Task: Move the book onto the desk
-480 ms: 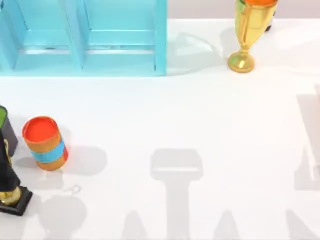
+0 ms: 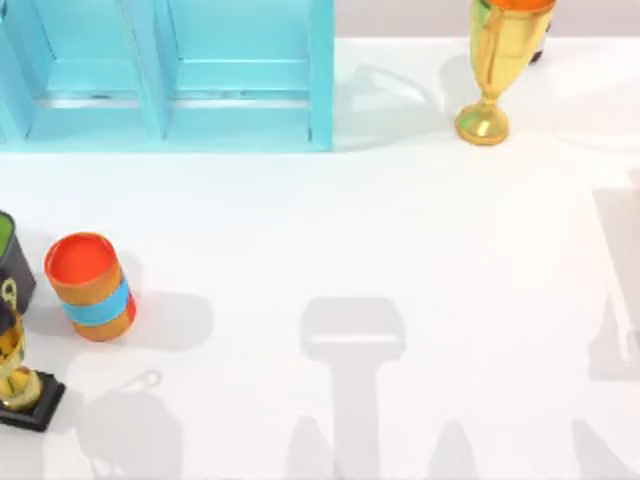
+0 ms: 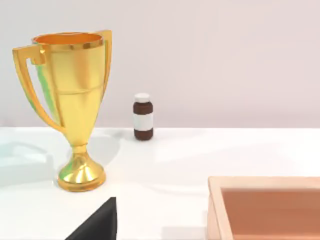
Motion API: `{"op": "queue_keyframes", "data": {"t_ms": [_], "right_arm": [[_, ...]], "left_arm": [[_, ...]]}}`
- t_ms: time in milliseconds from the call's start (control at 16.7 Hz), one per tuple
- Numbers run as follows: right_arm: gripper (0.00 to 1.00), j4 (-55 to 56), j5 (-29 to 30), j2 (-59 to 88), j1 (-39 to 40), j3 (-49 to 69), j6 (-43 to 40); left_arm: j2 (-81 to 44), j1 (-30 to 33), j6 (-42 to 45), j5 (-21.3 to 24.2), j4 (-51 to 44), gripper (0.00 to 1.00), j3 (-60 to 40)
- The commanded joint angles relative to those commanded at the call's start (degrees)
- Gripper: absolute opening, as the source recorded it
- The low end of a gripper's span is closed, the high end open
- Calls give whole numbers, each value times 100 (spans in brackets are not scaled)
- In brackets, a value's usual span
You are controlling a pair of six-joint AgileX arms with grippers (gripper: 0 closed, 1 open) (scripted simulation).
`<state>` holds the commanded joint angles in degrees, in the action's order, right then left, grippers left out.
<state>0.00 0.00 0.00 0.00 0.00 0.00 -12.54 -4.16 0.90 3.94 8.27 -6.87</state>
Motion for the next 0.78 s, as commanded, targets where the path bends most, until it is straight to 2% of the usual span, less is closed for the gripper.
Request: {"op": "queue_keyframes", "data": {"t_ms": [240,780], "right_arm": [[100,0,0,0,0,0,0],[100,0,0,0,0,0,0]], "left_arm": [[-2041,-525,97,557,1070,100,-884],[-7934,-1795,284,2057,3821,100,-3163]]}}
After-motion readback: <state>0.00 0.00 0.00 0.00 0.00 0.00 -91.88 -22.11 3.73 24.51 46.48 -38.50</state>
